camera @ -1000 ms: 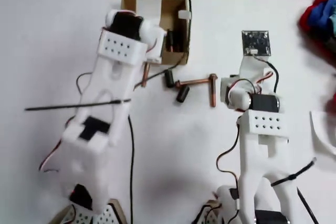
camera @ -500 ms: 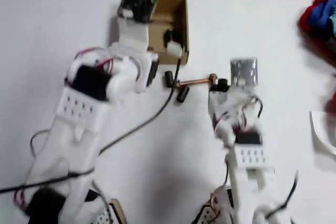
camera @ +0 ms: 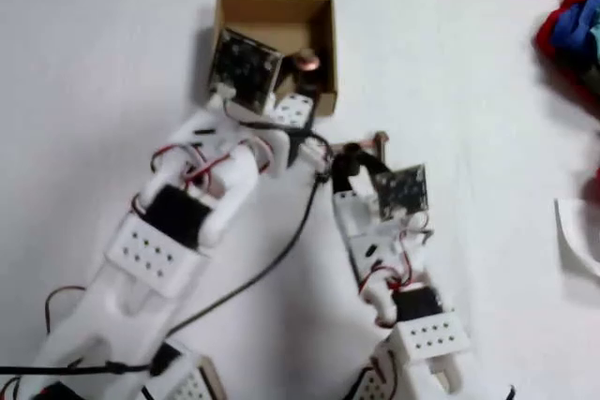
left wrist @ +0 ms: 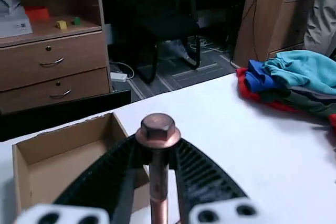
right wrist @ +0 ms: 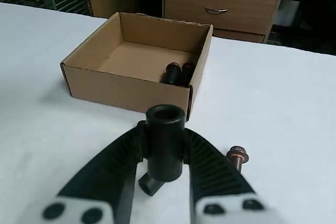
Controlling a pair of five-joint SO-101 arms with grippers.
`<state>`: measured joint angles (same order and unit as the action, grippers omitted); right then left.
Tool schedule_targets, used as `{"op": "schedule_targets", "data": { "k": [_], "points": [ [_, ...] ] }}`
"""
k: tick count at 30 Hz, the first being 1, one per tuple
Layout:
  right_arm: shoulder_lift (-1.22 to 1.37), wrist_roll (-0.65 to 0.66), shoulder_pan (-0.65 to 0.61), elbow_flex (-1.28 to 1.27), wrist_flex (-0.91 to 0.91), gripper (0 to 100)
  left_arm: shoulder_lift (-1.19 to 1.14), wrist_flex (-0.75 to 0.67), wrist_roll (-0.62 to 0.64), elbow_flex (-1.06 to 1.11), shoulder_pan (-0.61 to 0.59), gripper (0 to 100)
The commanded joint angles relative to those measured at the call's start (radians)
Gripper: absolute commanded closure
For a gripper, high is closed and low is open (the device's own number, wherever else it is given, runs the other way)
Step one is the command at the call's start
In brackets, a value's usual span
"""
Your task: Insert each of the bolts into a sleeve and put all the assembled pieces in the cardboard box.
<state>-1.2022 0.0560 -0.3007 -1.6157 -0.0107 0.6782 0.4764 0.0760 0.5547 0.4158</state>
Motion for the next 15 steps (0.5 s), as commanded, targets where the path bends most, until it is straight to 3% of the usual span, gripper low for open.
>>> {"op": "schedule_targets", "data": {
  "k": [1, 7, 15],
  "points": [
    [-0.03, -0.006, -0.01, 0.008, 0.028, 97.7, 0.044, -0.043, -0.008, -0.03, 0.032, 97],
    [-0.074, -0.008, -0.012, 0.025, 0.008, 97.7, 0.044, 0.009, -0.002, -0.028, 0.043, 97],
    [-0.369, -0.008, -0.018, 0.023, -0.205, 97.7, 0.012, -0.057, -0.002, -0.027, 0.121, 97]
  ]
}}
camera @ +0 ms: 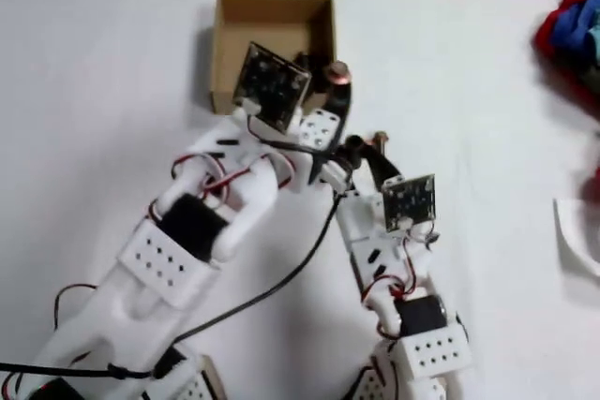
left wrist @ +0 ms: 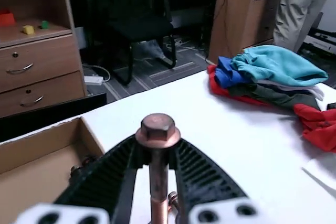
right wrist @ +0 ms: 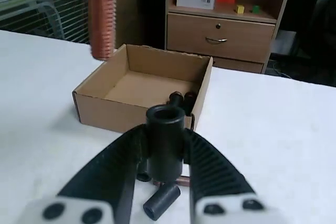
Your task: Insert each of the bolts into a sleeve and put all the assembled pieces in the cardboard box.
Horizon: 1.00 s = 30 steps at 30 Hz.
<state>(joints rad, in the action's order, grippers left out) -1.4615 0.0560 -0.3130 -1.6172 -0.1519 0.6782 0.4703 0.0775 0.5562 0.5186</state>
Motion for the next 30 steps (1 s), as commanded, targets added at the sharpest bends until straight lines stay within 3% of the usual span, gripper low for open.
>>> {"op": "schedule_targets", "data": {
  "k": [1, 9, 22, 30],
  "points": [
    [-0.148, -0.008, -0.005, 0.025, -0.091, 97.7, 0.002, -0.066, -0.002, -0.03, 0.017, 97],
    [-0.338, -0.009, -0.005, 0.023, -0.232, 97.7, -0.101, -0.135, 0.0, -0.041, 0.078, 97],
    [-0.334, -0.009, 0.002, -0.038, -0.165, 97.7, -0.129, -0.106, 0.002, -0.088, 0.112, 98],
    [-0.334, -0.009, 0.004, -0.064, -0.143, 97.7, -0.11, -0.035, 0.086, -0.156, 0.089, 98]
  ]
}}
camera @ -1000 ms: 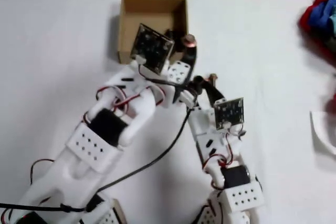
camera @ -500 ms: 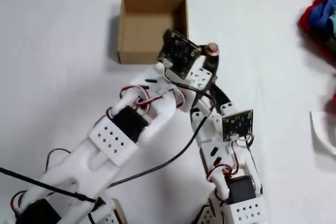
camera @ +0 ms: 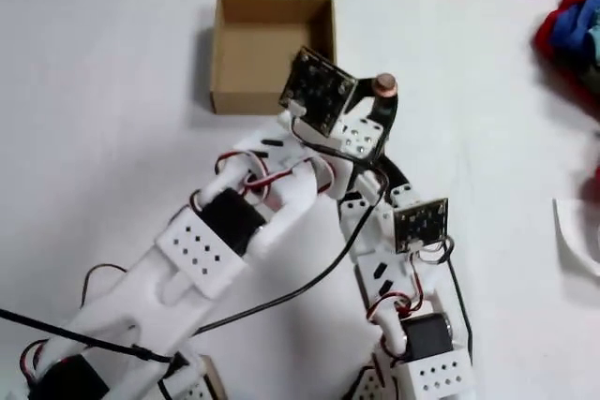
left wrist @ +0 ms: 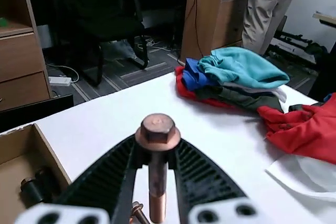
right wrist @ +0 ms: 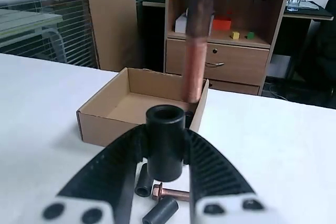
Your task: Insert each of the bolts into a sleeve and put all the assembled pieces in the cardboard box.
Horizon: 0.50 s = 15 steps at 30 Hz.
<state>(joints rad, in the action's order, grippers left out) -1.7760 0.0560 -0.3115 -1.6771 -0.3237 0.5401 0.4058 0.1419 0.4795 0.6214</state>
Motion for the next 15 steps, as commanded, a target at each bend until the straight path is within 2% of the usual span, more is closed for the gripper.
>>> {"op": "schedule_targets", "data": {
  "k": [1, 6, 9, 15],
  "points": [
    [-0.019, -0.009, 0.002, -0.005, 0.028, 97.7, 0.029, 0.043, 0.032, -0.084, -0.017, 98],
    [-0.019, -0.011, 0.041, -0.005, 0.035, 97.7, 0.029, 0.054, 0.049, -0.076, -0.029, 98],
    [-0.015, -0.064, 0.079, -0.006, 0.068, 97.7, 0.029, 0.054, 0.049, -0.076, -0.029, 98],
    [-0.015, -0.083, 0.082, -0.006, 0.067, 97.7, 0.021, 0.054, 0.049, -0.076, -0.029, 98]
  ]
}}
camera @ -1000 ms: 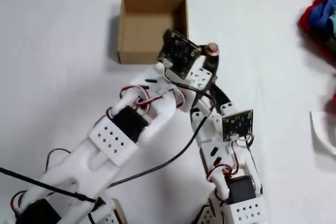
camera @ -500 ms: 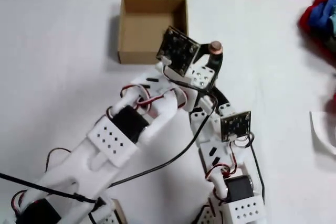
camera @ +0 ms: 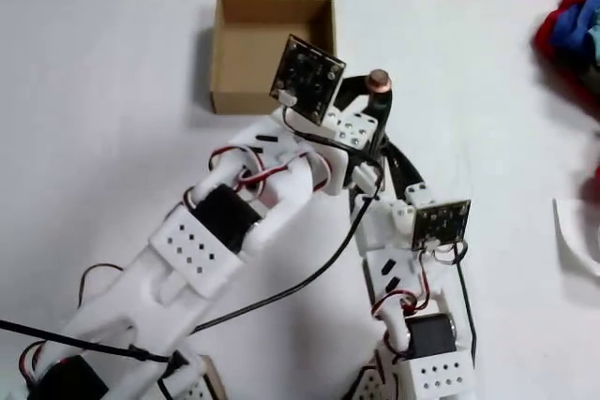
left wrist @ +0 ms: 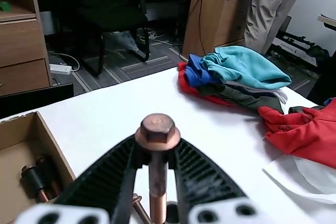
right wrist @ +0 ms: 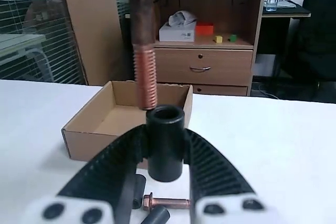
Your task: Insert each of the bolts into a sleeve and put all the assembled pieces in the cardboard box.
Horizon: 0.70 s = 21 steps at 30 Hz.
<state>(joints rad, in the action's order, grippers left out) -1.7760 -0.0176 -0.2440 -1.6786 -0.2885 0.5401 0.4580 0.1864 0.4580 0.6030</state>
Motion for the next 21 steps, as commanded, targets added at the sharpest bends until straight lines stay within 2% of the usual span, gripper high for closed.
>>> {"op": "schedule_targets", "data": {
  "k": [1, 21],
  "points": [
    [-0.015, -0.009, 0.015, -0.005, 0.03, 97.7, 0.021, 0.002, 0.005, -0.054, -0.011, 98],
    [-0.013, -0.006, -0.035, -0.014, 0.027, 97.7, 0.017, -0.008, 0.005, -0.054, 0.012, 97]
  ]
}}
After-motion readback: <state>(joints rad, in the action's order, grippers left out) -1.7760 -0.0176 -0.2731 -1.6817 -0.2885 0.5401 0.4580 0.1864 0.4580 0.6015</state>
